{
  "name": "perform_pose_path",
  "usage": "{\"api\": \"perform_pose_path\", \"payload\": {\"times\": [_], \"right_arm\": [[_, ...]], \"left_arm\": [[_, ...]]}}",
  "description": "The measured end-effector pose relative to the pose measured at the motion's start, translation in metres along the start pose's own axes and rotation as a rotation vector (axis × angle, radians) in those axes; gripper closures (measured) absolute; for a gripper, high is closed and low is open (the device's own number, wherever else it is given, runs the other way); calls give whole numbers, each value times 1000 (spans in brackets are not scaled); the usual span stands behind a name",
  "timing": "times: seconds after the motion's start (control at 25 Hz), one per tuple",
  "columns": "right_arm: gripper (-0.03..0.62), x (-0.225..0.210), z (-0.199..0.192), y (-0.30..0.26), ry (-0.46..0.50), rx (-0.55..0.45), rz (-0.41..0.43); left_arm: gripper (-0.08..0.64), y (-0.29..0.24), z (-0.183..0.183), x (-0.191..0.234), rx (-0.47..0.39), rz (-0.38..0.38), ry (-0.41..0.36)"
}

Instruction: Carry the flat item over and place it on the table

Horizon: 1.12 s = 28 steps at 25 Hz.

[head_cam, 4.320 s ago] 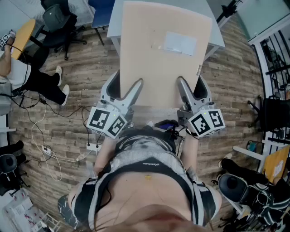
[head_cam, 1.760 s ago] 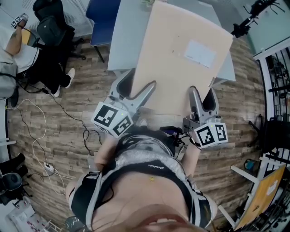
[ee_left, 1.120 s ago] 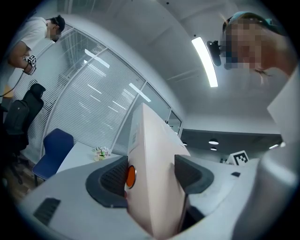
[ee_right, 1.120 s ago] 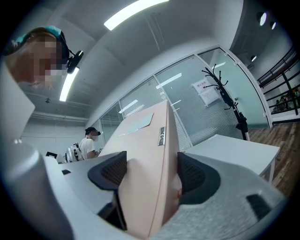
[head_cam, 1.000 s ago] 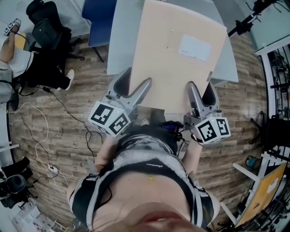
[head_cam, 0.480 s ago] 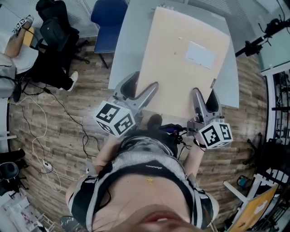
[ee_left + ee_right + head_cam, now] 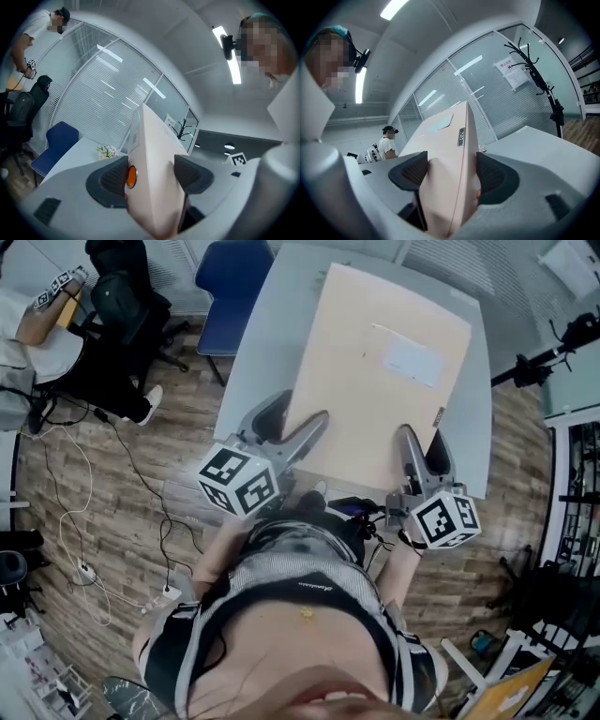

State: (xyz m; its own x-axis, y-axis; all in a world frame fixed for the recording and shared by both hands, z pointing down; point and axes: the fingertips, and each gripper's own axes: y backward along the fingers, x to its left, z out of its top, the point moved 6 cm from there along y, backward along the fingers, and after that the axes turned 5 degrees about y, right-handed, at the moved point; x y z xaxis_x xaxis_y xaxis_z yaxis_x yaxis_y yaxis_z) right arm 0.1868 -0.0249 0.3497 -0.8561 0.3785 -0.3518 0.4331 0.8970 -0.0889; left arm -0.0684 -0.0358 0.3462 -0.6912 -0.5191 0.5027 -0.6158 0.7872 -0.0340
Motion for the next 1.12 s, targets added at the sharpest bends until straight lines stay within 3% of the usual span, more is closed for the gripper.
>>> {"api": "perform_pose_path", "payload": {"times": [0.44, 0.88, 1.12], "right_arm": [[275, -57, 15, -49, 3, 50, 44], [279, -55, 8, -80, -1, 52, 22], [281, -59, 9, -93, -29, 37, -32]], "left_arm": [[259, -60, -7, 13, -11, 54, 41], [261, -73, 1, 44, -9, 85, 44], [261, -95, 12, 59, 31, 53, 34]]}}
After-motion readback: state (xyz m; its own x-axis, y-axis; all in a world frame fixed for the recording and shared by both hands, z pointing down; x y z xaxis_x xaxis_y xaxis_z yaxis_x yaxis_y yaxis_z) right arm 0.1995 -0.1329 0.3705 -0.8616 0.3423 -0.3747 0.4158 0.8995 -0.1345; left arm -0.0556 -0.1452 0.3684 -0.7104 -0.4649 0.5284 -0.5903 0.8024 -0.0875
